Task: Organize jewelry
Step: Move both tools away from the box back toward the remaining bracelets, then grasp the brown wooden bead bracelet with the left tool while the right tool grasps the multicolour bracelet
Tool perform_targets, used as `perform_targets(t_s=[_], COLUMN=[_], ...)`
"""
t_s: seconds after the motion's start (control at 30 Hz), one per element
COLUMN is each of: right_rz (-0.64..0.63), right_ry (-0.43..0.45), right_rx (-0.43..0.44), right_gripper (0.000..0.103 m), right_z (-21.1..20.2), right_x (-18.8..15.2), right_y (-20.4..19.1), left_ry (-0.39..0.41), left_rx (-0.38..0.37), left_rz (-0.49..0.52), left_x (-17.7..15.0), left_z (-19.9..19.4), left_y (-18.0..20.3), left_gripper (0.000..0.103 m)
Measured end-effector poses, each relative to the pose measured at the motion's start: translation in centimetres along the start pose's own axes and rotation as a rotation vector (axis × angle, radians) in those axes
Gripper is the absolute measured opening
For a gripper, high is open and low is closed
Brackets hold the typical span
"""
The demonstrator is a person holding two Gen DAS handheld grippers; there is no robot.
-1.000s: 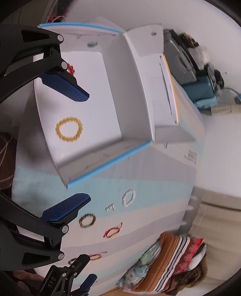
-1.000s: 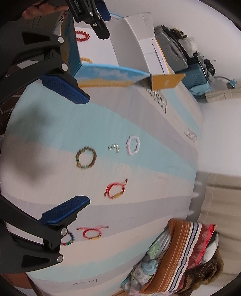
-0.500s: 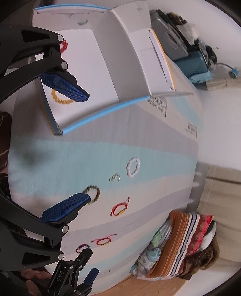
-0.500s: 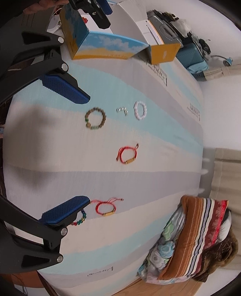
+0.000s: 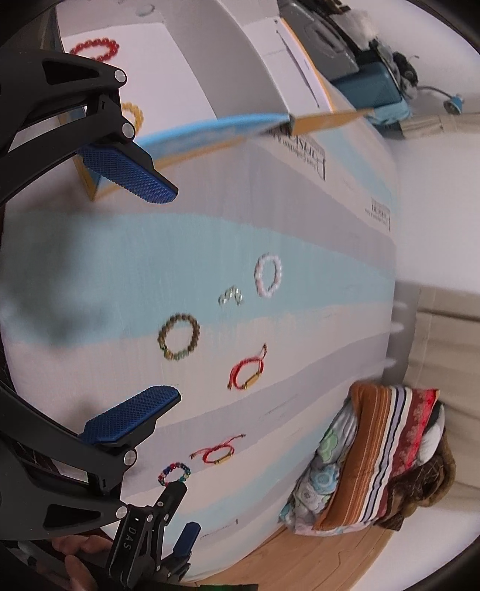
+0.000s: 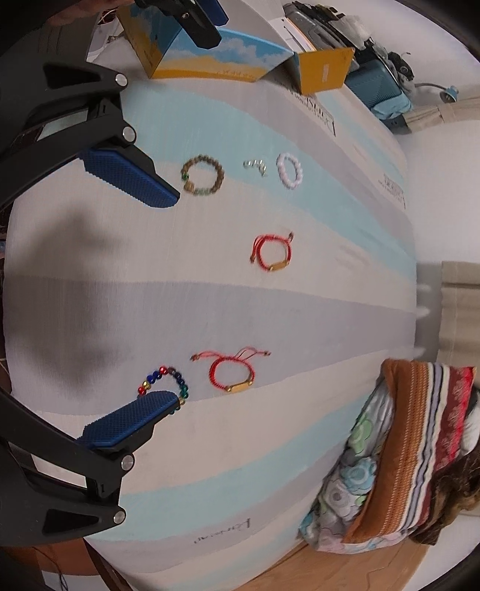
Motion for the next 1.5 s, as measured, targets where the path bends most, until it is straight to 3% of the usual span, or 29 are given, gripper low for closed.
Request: perform_targets(t_s=[0.57, 1.2, 1.5], right_rz=[0.078, 0.142, 0.15], right_ry=[-0.087, -0.168, -0.201], right_rx=[-0.043, -0.087, -0.057], right_gripper=[0.096, 0.095, 0.077], right_z=[6.8, 12.2, 13.1], right_x=[-2.5, -4.8, -5.6], right_y=[6.9, 11.7, 11.5], left_ry=[-0.076, -0.106, -0.126], left_rx=[-0.041, 0.03, 0.071], left_rz=[0.012, -0.003, 0.007], left_x=[-1.7, -2.0, -2.9], left_z=[9.3, 16.7, 17.9], left_y=[2.6, 1.1, 0.7], left_gripper=[0.097, 0.097, 0.095])
Point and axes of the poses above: each gripper's, at about its wrist camera, not at the fingertips, and z roughly the way its jaws point, y to its right, x to its top, the point moved 7 cm from there along z, roughly the way its jaws point, and after that the axes turned 1 degree about -x, right-handed, at the moved point
